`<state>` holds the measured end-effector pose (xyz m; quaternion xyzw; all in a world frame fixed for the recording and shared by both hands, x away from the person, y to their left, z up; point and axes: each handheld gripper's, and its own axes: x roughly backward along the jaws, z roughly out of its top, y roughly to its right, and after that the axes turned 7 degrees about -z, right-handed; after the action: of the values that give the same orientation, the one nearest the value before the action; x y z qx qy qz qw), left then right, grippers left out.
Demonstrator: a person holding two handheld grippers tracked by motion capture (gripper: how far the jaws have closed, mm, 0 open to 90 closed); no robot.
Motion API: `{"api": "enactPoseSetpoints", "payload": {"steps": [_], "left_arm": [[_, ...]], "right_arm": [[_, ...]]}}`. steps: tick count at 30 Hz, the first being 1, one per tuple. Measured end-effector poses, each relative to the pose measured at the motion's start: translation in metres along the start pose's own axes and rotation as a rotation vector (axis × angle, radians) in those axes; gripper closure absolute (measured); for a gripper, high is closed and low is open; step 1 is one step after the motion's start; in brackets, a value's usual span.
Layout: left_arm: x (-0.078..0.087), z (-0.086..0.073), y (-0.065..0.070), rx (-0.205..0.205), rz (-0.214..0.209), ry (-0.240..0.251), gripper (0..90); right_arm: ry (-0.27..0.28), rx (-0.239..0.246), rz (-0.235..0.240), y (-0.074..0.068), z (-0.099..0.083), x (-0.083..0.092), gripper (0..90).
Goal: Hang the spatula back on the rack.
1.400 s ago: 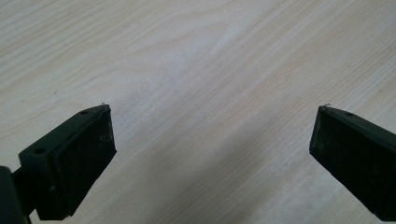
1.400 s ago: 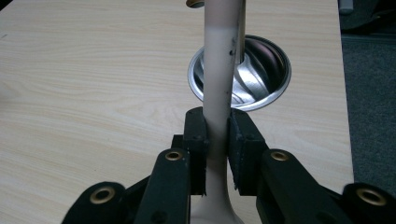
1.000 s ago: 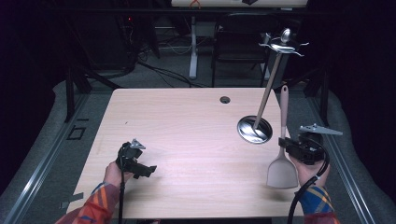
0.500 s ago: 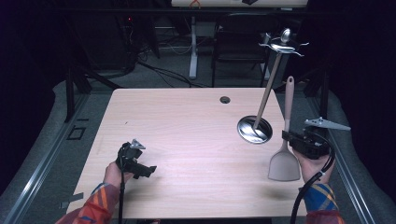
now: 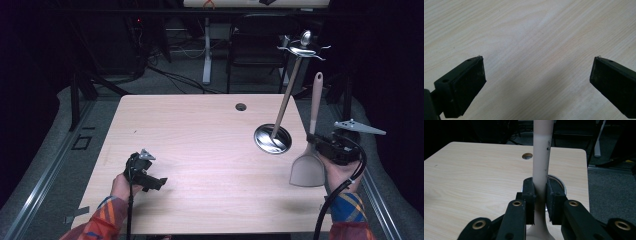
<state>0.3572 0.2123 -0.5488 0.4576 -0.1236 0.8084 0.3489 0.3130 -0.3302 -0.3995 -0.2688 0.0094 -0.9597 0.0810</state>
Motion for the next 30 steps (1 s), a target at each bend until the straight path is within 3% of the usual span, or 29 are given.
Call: {"api": "enactPoseSetpoints", "payload": {"steps": [20, 30], "left_arm": [[-0.002, 0.000, 0.000, 0.008, -0.004, -0.006, 0.0], [-0.002, 0.000, 0.000, 0.008, -0.001, -0.009, 0.0]], "right_arm": [[0.073, -0.007, 0.025, 0.006, 0.020, 0.009, 79.0], [0.070, -0.003, 0.045, 0.005, 0.028, 0.004, 79.0]]}}
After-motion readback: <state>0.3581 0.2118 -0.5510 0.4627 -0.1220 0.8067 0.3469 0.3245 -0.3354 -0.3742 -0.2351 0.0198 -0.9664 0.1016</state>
